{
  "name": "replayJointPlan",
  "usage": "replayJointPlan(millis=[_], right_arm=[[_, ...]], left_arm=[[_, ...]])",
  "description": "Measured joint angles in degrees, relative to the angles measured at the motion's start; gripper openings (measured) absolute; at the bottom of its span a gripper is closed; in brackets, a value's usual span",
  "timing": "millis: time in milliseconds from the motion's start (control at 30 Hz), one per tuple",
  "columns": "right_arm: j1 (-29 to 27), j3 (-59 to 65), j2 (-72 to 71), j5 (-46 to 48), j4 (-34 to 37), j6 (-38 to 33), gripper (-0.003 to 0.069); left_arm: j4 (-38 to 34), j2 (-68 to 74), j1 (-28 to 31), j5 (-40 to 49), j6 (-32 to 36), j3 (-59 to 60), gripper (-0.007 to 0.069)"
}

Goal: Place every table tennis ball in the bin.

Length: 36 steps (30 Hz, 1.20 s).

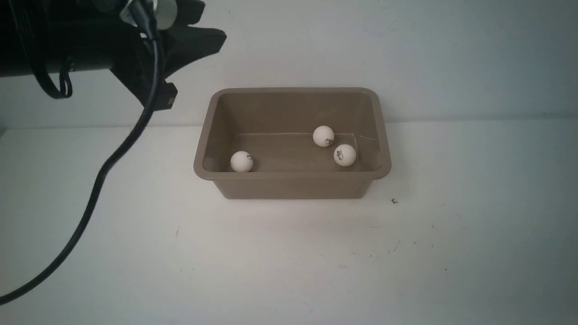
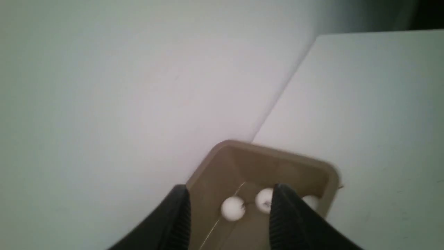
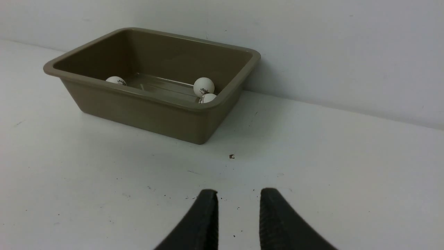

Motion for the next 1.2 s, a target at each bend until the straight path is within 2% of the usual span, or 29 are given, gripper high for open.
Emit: replayJointPlan(millis=[100,133,167,200,233,267,300,333,400,467,500,700,833,1000,1200], right_arm=[[0.0,0.0,0.0,0.0,0.0,0.0,0.016],[0.0,0.0,0.0,0.0,0.0,0.0,0.016],[0.0,0.0,0.0,0.0,0.0,0.0,0.016],[0.0,0.0,0.0,0.0,0.0,0.0,0.016],[0.0,0.0,0.0,0.0,0.0,0.0,0.016],[0.0,0.0,0.0,0.0,0.0,0.0,0.016],[0.0,0.0,0.0,0.0,0.0,0.0,0.016],[0.0,0.0,0.0,0.0,0.0,0.0,0.016],[0.0,0.0,0.0,0.0,0.0,0.0,0.016],[0.0,0.0,0.0,0.0,0.0,0.0,0.016],[0.0,0.0,0.0,0.0,0.0,0.0,0.016],[0.0,0.0,0.0,0.0,0.0,0.0,0.016],[0.0,0.0,0.0,0.0,0.0,0.0,0.016],[0.0,0.0,0.0,0.0,0.0,0.0,0.016],[0.0,0.0,0.0,0.0,0.0,0.0,0.016]], left_arm=[[11.2,-1.7,0.0,-0.9,-17.6,-0.5,0.0289],[19.3,-3.5,0.0,-0.6,-27.6,-0.5,0.0289],[22.9,-4.1,0.0,-0.3,-32.9,-0.5,0.0289],[33.4,-7.8,0.0,1.8,-50.5,-0.6,0.0289],[36.6,-9.0,0.0,3.0,-55.5,-0.6,0.0289],[42.6,-11.6,0.0,4.9,-64.3,-0.6,0.0289],[43.5,-12.0,0.0,4.9,-65.6,-0.5,0.0289],[49.8,-15.9,0.0,7.0,-74.3,0.8,0.0289],[55.4,-21.1,0.0,7.8,-80.6,3.9,0.0289],[57.3,-23.8,0.0,7.7,-82.6,6.5,0.0289],[59.4,-28.8,0.5,5.8,-84.4,13.3,0.0289],[60.9,-44.1,4.1,-7.2,-85.3,39.1,0.0289],[61.1,-55.4,5.4,-12.9,-85.3,51.8,0.0289],[61.0,-67.2,9.8,-15.5,-85.3,60.8,0.0289],[60.9,-72.7,11.6,-16.3,-84.9,65.9,0.0289]])
